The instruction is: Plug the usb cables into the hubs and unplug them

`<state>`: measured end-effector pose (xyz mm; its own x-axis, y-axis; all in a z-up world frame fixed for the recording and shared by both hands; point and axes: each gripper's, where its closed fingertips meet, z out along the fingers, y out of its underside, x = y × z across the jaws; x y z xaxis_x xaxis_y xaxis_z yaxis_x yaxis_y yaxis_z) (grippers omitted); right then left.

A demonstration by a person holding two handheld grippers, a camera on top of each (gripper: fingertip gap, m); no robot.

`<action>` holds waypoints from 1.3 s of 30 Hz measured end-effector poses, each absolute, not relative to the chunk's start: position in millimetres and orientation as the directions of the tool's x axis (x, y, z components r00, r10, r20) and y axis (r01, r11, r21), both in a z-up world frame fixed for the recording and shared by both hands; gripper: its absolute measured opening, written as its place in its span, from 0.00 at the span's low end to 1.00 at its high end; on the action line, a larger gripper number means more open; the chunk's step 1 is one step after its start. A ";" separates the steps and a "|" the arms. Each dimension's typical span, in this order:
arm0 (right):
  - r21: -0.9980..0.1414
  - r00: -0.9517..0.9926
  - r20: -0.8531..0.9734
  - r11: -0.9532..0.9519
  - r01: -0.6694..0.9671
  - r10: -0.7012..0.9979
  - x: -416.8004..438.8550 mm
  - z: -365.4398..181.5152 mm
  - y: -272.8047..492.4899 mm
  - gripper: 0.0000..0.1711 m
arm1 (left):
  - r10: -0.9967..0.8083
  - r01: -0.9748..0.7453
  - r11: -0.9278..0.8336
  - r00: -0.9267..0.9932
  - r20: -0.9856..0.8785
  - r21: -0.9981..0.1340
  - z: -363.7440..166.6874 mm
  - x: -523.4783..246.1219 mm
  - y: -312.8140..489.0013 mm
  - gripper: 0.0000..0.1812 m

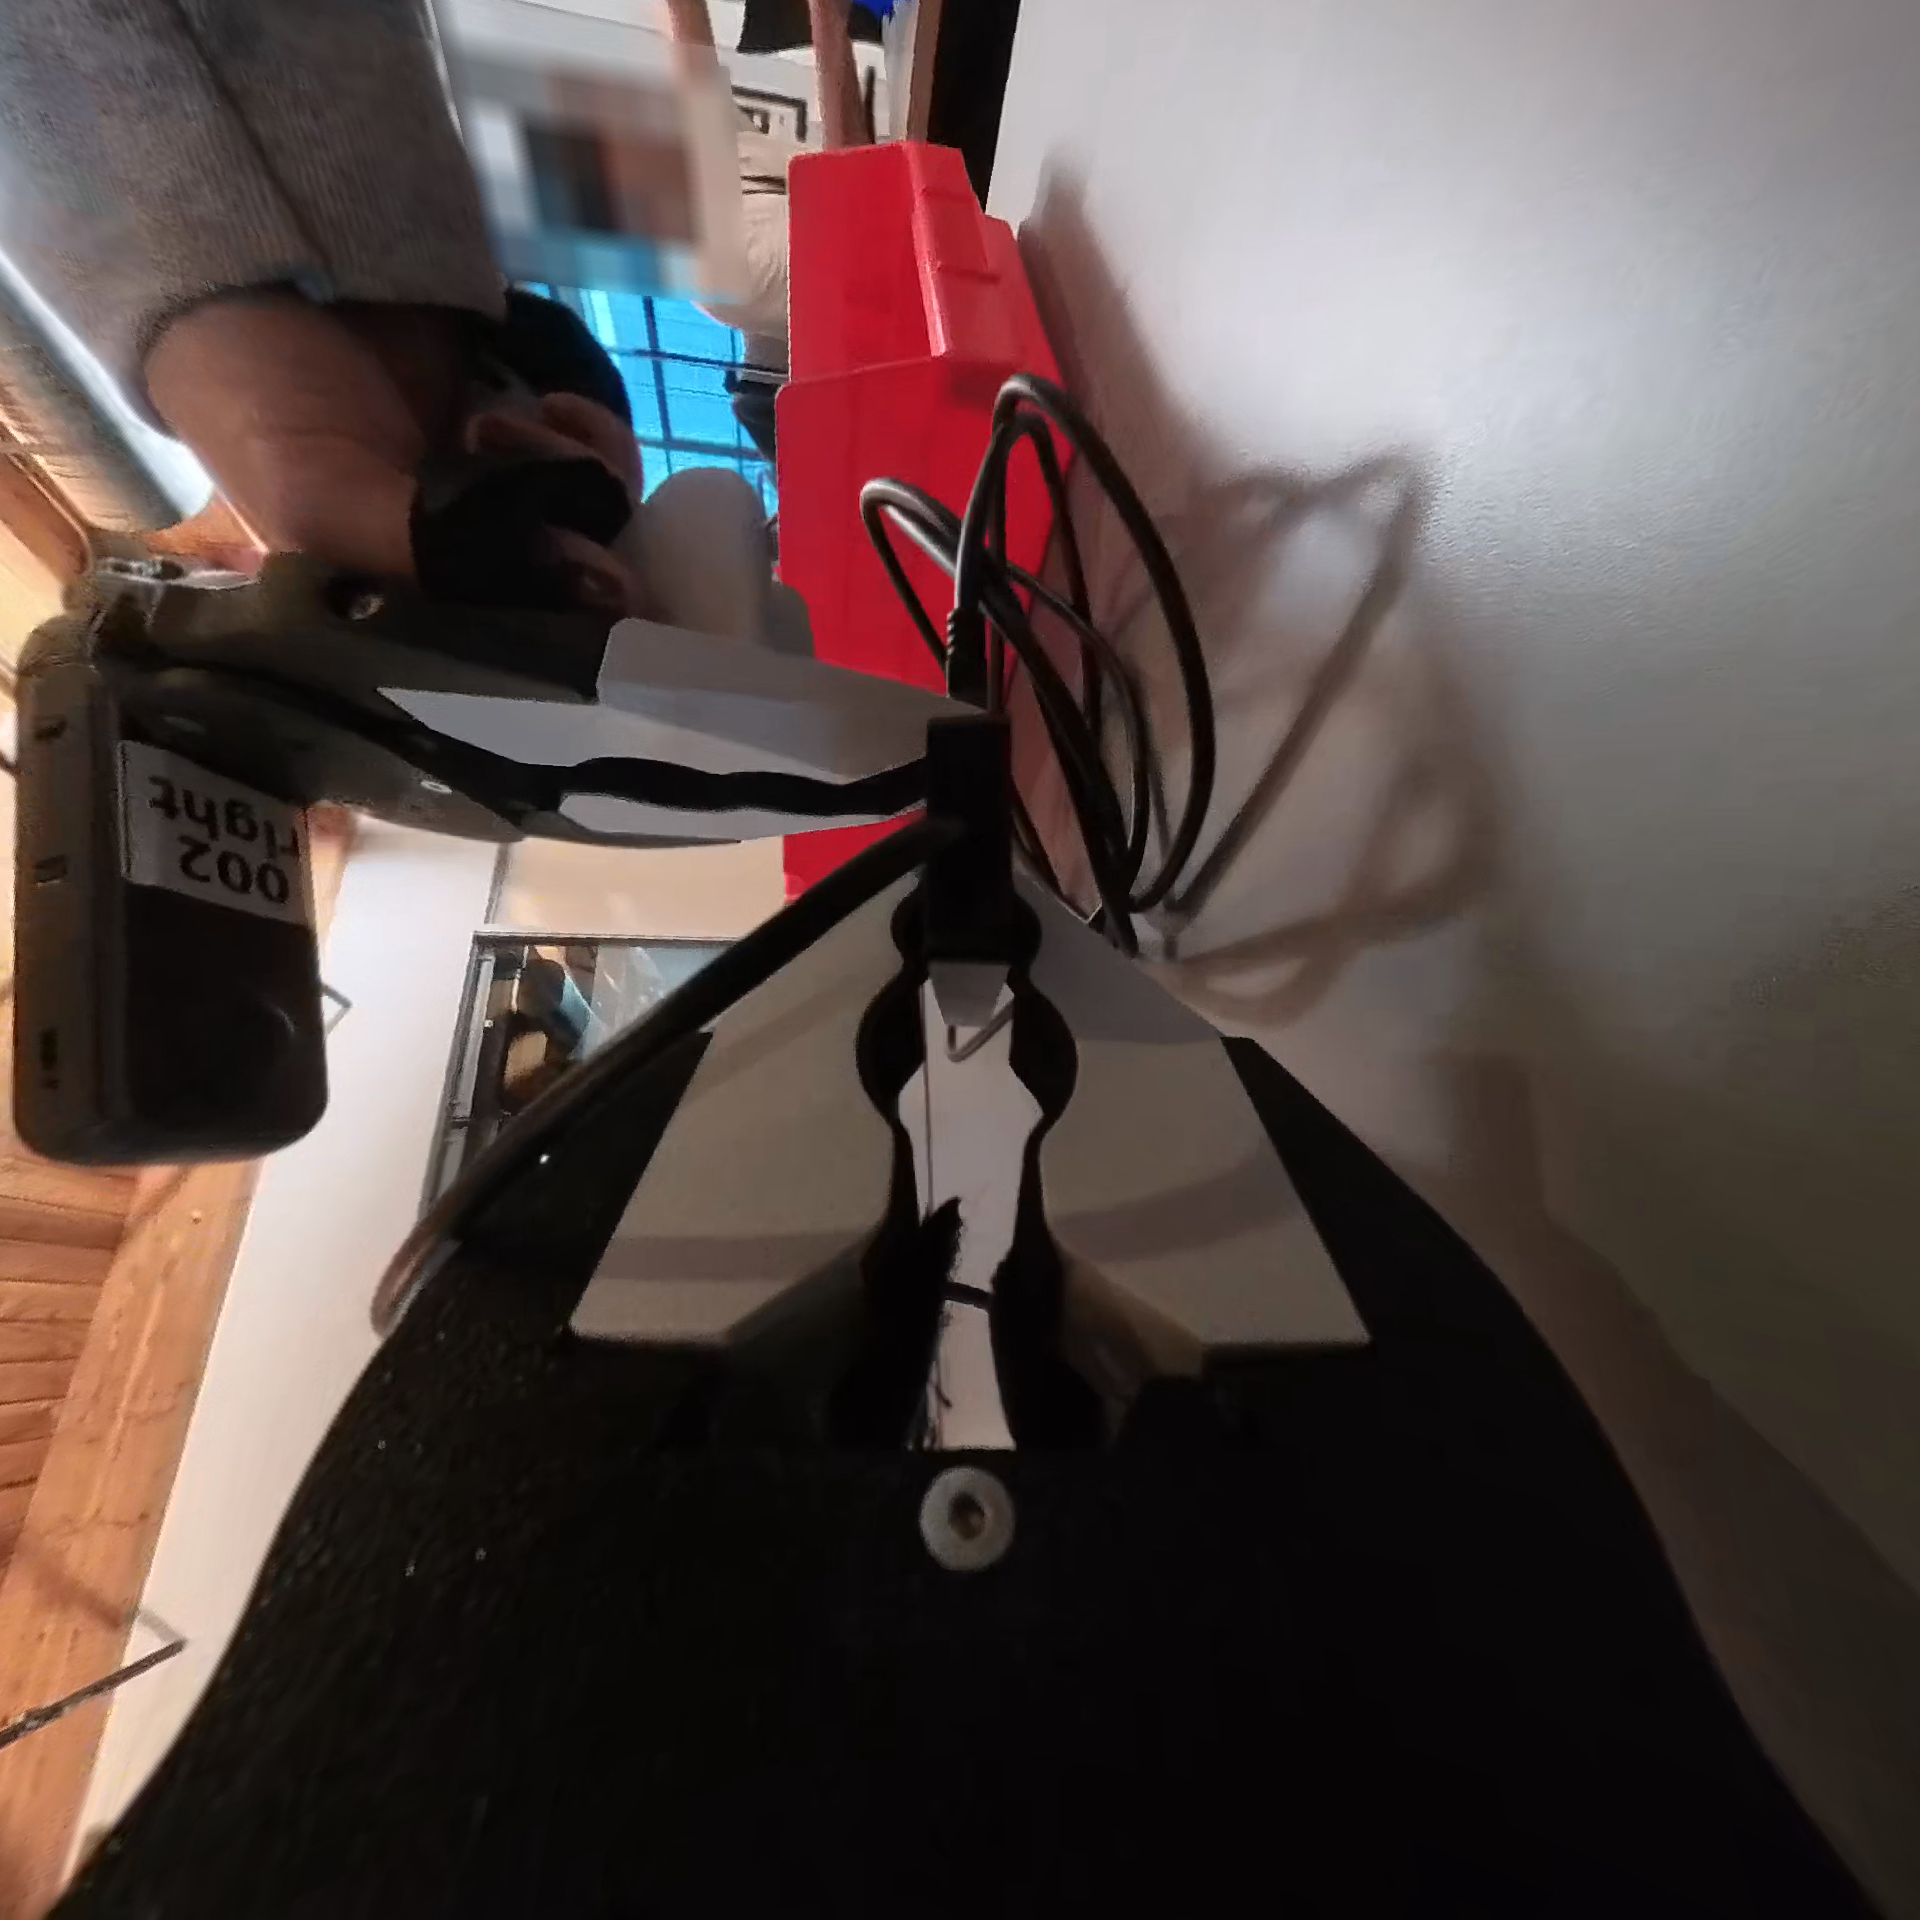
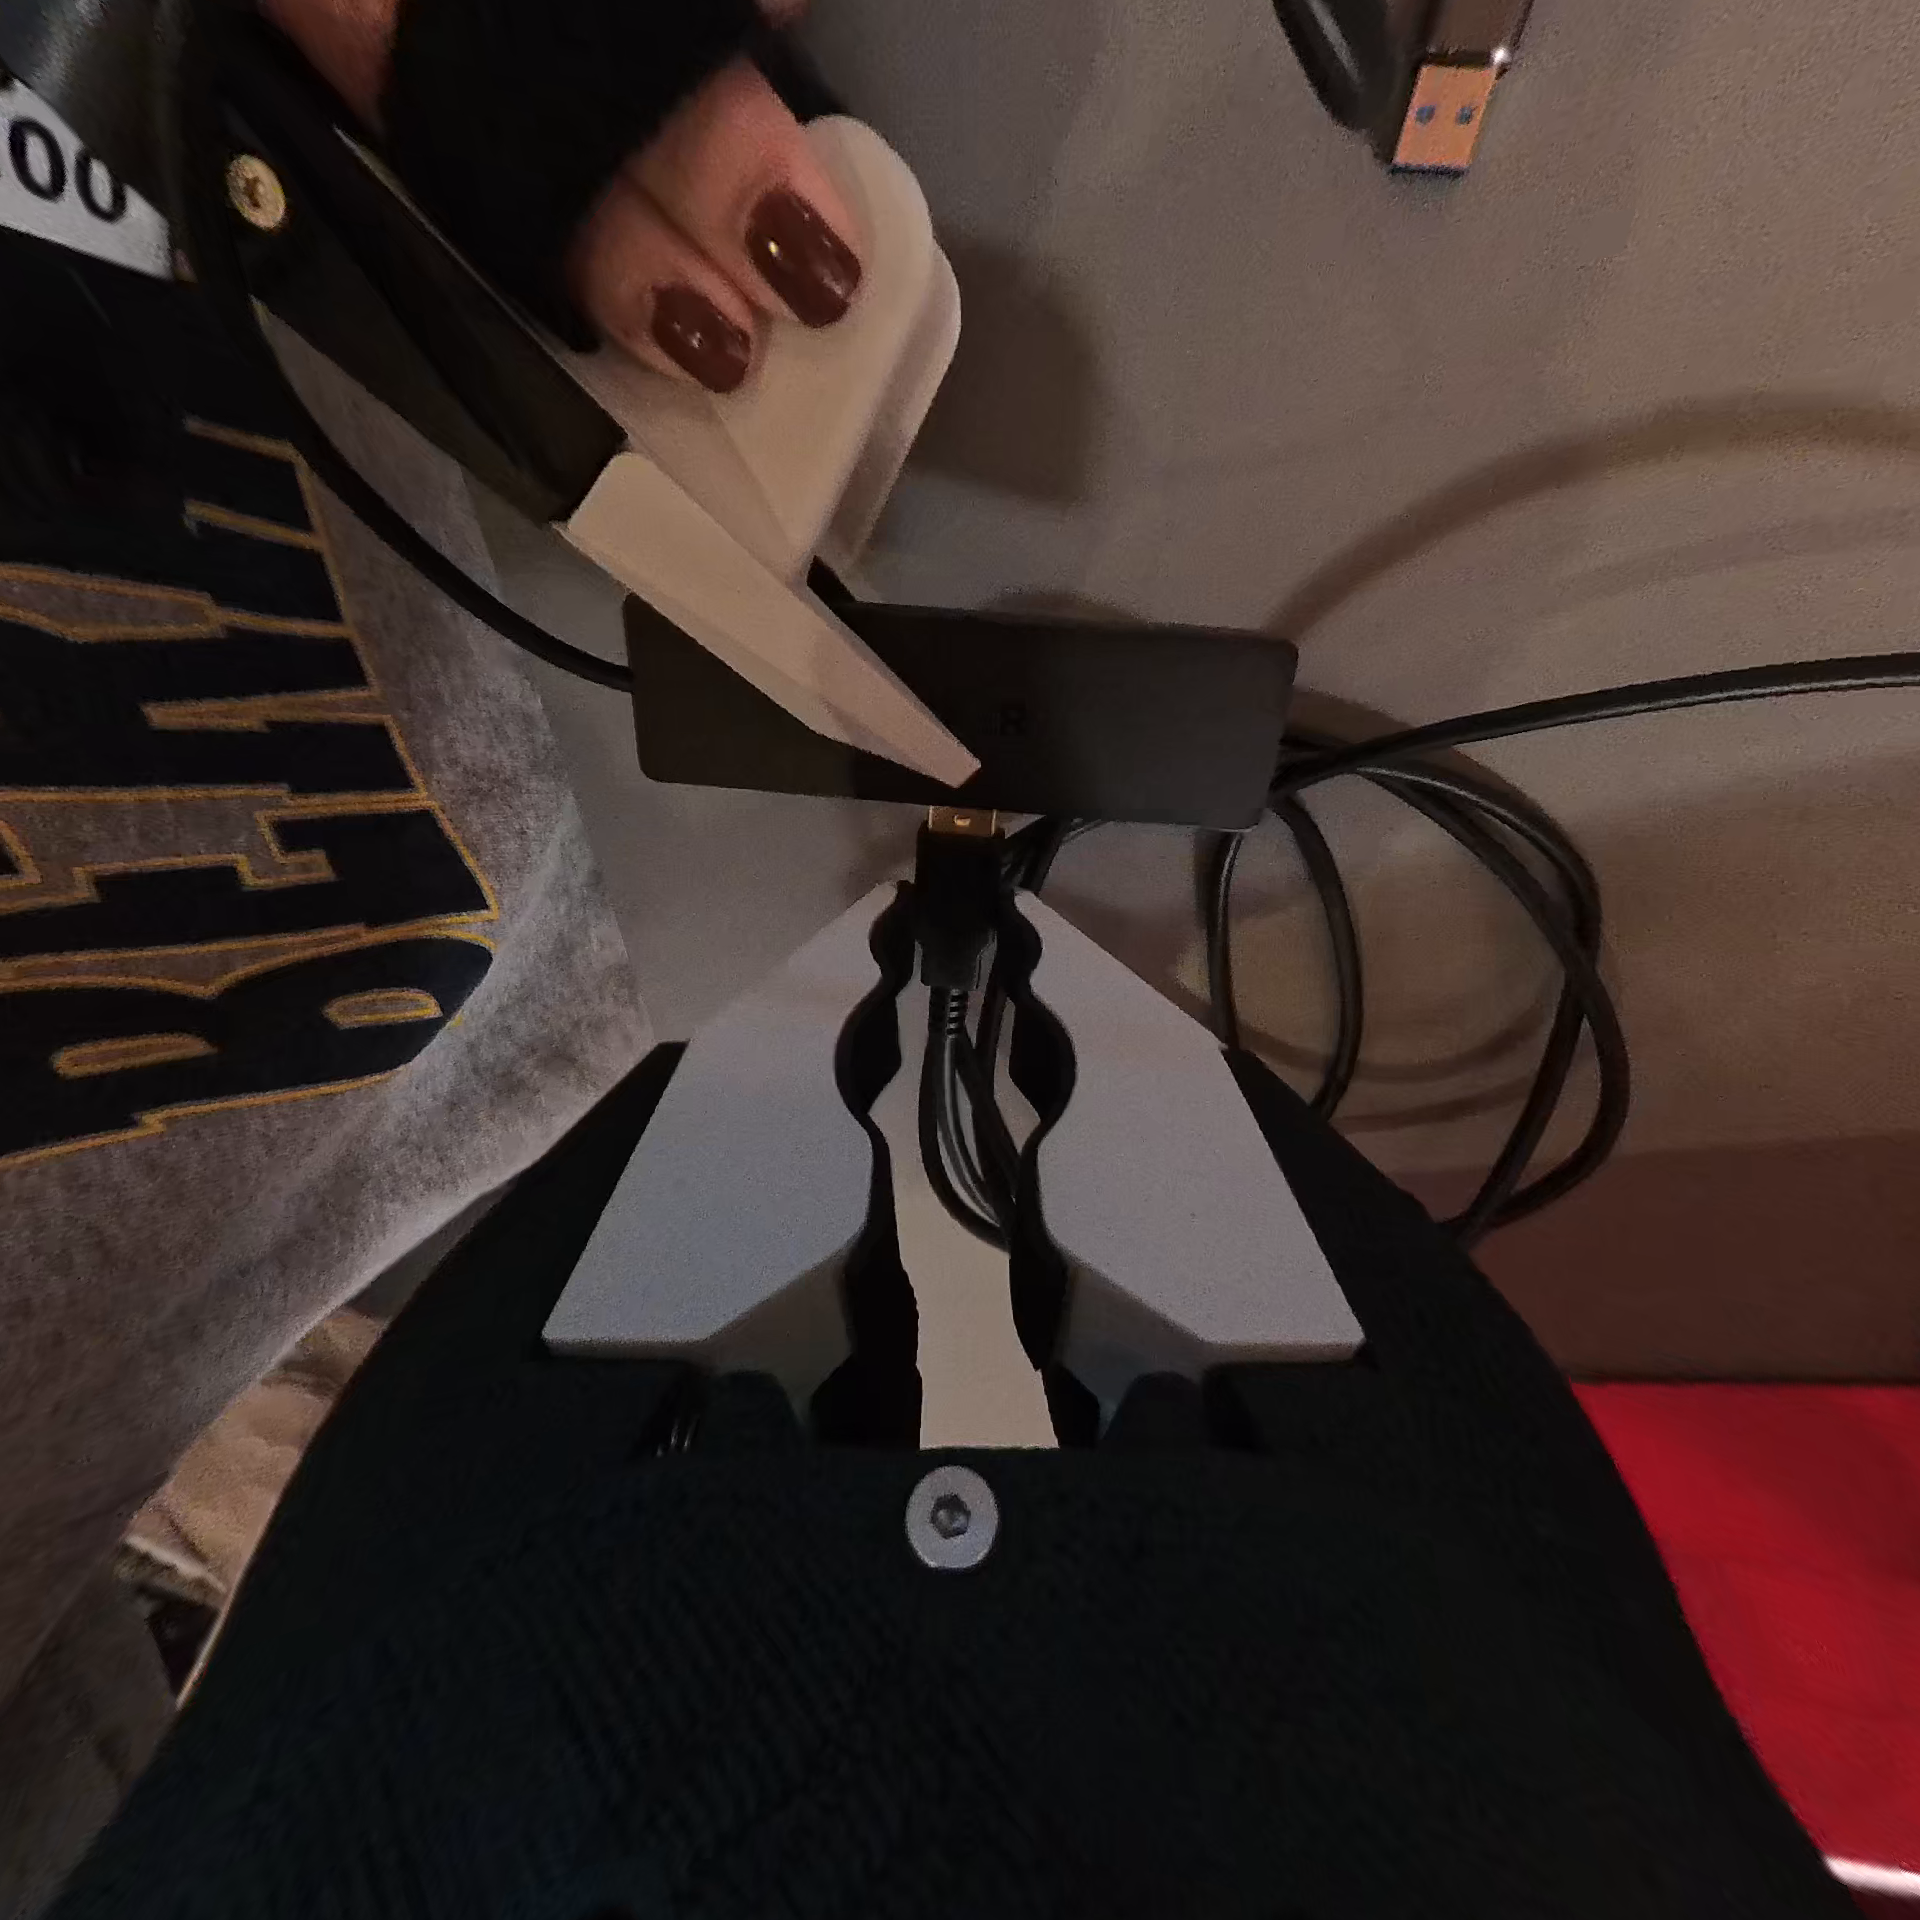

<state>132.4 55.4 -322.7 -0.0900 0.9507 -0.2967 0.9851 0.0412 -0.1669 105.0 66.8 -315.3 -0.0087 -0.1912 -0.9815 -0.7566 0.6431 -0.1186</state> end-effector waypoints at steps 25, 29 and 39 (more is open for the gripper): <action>-0.280 -0.157 -0.145 0.112 0.953 0.977 125.1 -339.5 66.7 0.08 | -0.383 -0.755 0.582 0.074 -0.921 -0.302 -330.6 106.1 70.5 0.05; -0.468 -0.159 0.095 0.185 0.864 0.983 102.9 -312.2 76.8 0.29 | -0.548 -0.687 0.424 0.325 -0.771 -0.591 -315.0 88.4 86.7 0.05; -0.127 -0.305 0.747 0.577 0.807 0.590 117.6 -305.8 105.2 0.03 | -0.652 -0.552 0.388 0.402 -0.643 -0.738 -305.5 85.3 80.5 0.05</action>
